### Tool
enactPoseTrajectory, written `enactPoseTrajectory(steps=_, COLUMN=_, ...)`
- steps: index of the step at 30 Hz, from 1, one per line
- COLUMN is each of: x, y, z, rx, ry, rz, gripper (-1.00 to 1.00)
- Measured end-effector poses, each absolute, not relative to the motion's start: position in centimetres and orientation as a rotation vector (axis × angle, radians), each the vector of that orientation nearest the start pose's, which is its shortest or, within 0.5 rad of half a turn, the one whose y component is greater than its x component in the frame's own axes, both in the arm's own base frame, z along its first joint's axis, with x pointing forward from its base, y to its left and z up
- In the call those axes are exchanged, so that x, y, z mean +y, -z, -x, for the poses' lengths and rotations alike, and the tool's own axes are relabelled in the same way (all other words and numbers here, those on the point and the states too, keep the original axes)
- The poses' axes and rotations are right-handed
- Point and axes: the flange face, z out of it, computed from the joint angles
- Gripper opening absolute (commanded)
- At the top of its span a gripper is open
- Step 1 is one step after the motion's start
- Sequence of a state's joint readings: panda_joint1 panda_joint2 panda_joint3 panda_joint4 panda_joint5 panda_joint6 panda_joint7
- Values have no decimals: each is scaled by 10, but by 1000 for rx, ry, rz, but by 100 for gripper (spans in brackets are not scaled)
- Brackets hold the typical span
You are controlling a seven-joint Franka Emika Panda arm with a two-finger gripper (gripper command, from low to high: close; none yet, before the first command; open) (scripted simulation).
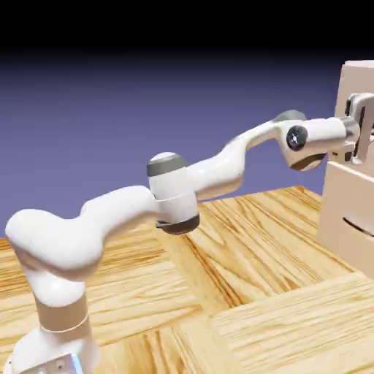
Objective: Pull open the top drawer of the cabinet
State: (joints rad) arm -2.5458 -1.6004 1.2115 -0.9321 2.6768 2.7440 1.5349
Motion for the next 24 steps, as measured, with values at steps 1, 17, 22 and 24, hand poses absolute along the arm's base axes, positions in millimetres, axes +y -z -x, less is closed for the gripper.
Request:
enactPoseTrajectory(steps=1, x=16, y=-495, z=-792, rx=1481, ry=614, rz=614, gripper=-100)
enactPoseTrajectory(steps=17, x=16, y=-495, z=-708, rx=1481, ry=614, rz=614, gripper=-100)
enactPoseTrajectory(steps=22, x=16, y=-495, z=-671, rx=1480, ry=613, rz=614, gripper=-100)
enactPoseTrajectory(steps=24, x=16, y=-495, z=-654, rx=1480, ry=613, rz=614, gripper=-100)
